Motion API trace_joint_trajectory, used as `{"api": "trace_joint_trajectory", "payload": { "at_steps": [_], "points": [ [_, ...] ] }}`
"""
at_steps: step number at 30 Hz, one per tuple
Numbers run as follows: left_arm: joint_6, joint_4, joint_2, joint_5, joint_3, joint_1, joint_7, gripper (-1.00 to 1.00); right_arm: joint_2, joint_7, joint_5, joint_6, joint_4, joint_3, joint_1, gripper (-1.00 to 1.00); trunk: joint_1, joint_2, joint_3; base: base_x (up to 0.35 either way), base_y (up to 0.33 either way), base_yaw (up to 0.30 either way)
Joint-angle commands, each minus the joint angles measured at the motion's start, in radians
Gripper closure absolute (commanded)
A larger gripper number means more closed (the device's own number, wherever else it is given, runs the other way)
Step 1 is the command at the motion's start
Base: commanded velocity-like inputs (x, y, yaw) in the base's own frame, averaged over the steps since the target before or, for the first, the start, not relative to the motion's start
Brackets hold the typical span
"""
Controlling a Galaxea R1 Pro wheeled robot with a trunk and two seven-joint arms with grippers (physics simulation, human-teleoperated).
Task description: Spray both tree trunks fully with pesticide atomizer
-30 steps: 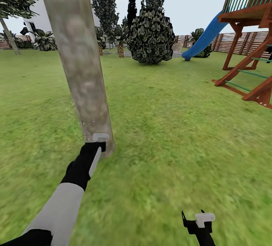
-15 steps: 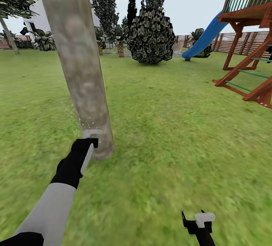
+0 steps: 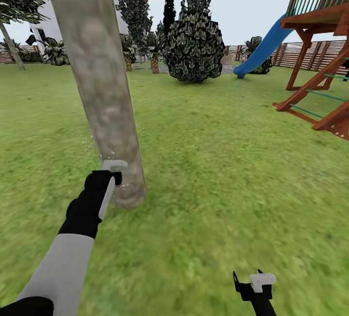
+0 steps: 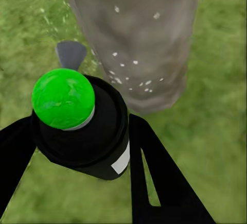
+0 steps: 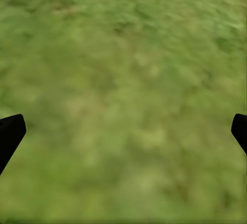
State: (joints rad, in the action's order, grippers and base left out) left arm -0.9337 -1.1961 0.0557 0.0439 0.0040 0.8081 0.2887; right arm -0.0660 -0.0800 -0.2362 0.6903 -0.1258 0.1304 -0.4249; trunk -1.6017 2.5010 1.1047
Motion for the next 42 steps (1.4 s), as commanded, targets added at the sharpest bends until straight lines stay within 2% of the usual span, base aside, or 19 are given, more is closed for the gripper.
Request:
{"api": "trace_joint_trajectory", "payload": {
  "at_steps": [1, 2, 5, 7, 10, 12, 14, 17, 20, 23, 25, 27, 29, 31, 34, 37, 38, 40, 42],
  "points": [
    [-0.006, -0.011, -0.003, -0.001, 0.003, 0.0, 0.0, 1.0, 0.0, 0.0, 0.0, 0.0, 0.0, 0.0, 0.0, -1.0, 0.0, 0.0, 0.0, 0.0, 0.0, 0.0],
    [-0.008, -0.017, -0.01, 0.0, 0.01, 0.0, -0.001, 1.0, 0.0, 0.0, 0.0, 0.0, 0.0, 0.0, 0.0, -1.0, 0.0, 0.0, 0.0, 0.0, 0.0, 0.0],
    [-0.012, -0.023, -0.069, -0.003, 0.057, 0.003, -0.003, 1.0, 0.0, 0.0, 0.0, 0.0, 0.0, 0.0, 0.0, -1.0, 0.0, 0.0, 0.0, 0.0, 0.0, 0.0],
    [-0.03, -0.046, -0.068, -0.004, 0.058, 0.005, -0.003, 1.0, 0.0, 0.0, 0.0, 0.0, 0.0, 0.0, 0.0, -1.0, 0.0, 0.0, 0.0, 0.0, 0.0, 0.0],
    [-0.073, -0.108, -0.025, -0.003, 0.032, 0.007, -0.003, 1.0, 0.0, 0.0, 0.0, 0.0, 0.0, 0.0, 0.0, -1.0, 0.0, 0.0, 0.0, 0.0, 0.0, 0.0],
    [-0.078, -0.114, -0.017, -0.003, 0.023, 0.012, -0.003, 1.0, 0.0, 0.0, 0.0, 0.0, 0.0, 0.0, 0.0, -1.0, 0.0, 0.0, 0.0, 0.0, 0.0, 0.0],
    [-0.079, -0.115, -0.028, -0.003, 0.025, 0.014, -0.003, 1.0, 0.0, 0.0, 0.0, 0.0, 0.0, 0.0, 0.0, -1.0, 0.0, 0.0, 0.0, 0.0, 0.0, 0.0],
    [-0.079, -0.111, -0.082, -0.004, 0.032, 0.006, -0.004, 1.0, 0.0, 0.0, 0.0, 0.0, 0.0, 0.0, 0.0, -1.0, 0.0, 0.0, 0.0, 0.0, 0.0, 0.0],
    [-0.071, -0.103, -0.093, -0.004, 0.03, 0.001, -0.005, 1.0, 0.0, 0.0, 0.0, 0.0, 0.0, 0.0, 0.0, -1.0, 0.0, 0.0, 0.0, 0.0, 0.0, 0.0],
    [-0.068, -0.102, -0.068, -0.006, 0.021, -0.007, -0.015, 1.0, 0.0, 0.0, 0.0, 0.0, 0.0, 0.0, 0.0, -1.0, 0.0, 0.0, 0.0, 0.0, 0.0, 0.0],
    [-0.067, -0.101, -0.042, -0.009, 0.004, -0.024, -0.063, 1.0, 0.0, 0.0, 0.0, 0.0, 0.0, 0.0, 0.0, -1.0, 0.0, 0.0, 0.0, 0.0, 0.0, 0.0],
    [-0.06, -0.067, -0.033, -0.009, -0.002, -0.048, -0.08, 1.0, 0.0, 0.0, 0.0, 0.0, 0.0, 0.0, 0.0, -1.0, 0.0, 0.0, 0.0, 0.0, 0.0, 0.0],
    [0.008, 0.039, -0.034, -0.007, -0.002, -0.057, -0.083, 1.0, 0.0, 0.0, 0.0, 0.0, 0.0, 0.0, 0.0, -1.0, 0.0, 0.0, 0.0, 0.0, 0.0, 0.0],
    [0.189, 0.241, -0.034, -0.008, 0.0, -0.059, -0.074, 1.0, 0.0, 0.001, 0.0, 0.0, 0.0, 0.0, 0.0, -1.0, 0.0, 0.0, 0.0, 0.0, 0.0, 0.0],
    [0.318, 0.379, -0.033, -0.008, 0.001, -0.06, -0.07, 1.0, 0.0, 0.002, 0.0, 0.0, 0.0, 0.0, 0.0, -1.0, 0.0, 0.0, 0.0, 0.0, 0.0, 0.0],
    [0.484, 0.547, -0.034, -0.006, 0.006, -0.06, -0.066, 1.0, 0.0, 0.002, 0.0, 0.0, 0.0, 0.0, 0.0, -1.0, 0.0, 0.0, 0.0, 0.0, 0.0, 0.0],
    [0.563, 0.638, -0.034, -0.014, 0.033, -0.06, -0.065, 1.0, 0.0, 0.002, 0.0, 0.0, 0.0, 0.0, 0.0, -1.0, 0.0, 0.0, 0.0, 0.0, 0.0, 0.0],
    [0.637, 0.729, -0.034, -0.021, 0.078, -0.06, -0.066, 1.0, 0.0, 0.002, 0.0, 0.0, 0.0, 0.0, 0.0, -1.0, 0.0, 0.0, 0.0, 0.0, 0.0, 0.0],
    [0.652, 0.74, -0.034, -0.023, 0.083, -0.06, -0.066, 1.0, 0.0, 0.002, 0.0, 0.0, 0.0, 0.0, 0.0, -1.0, 0.0, 0.0, 0.0, 0.0, 0.0, 0.0]
  ]
}}
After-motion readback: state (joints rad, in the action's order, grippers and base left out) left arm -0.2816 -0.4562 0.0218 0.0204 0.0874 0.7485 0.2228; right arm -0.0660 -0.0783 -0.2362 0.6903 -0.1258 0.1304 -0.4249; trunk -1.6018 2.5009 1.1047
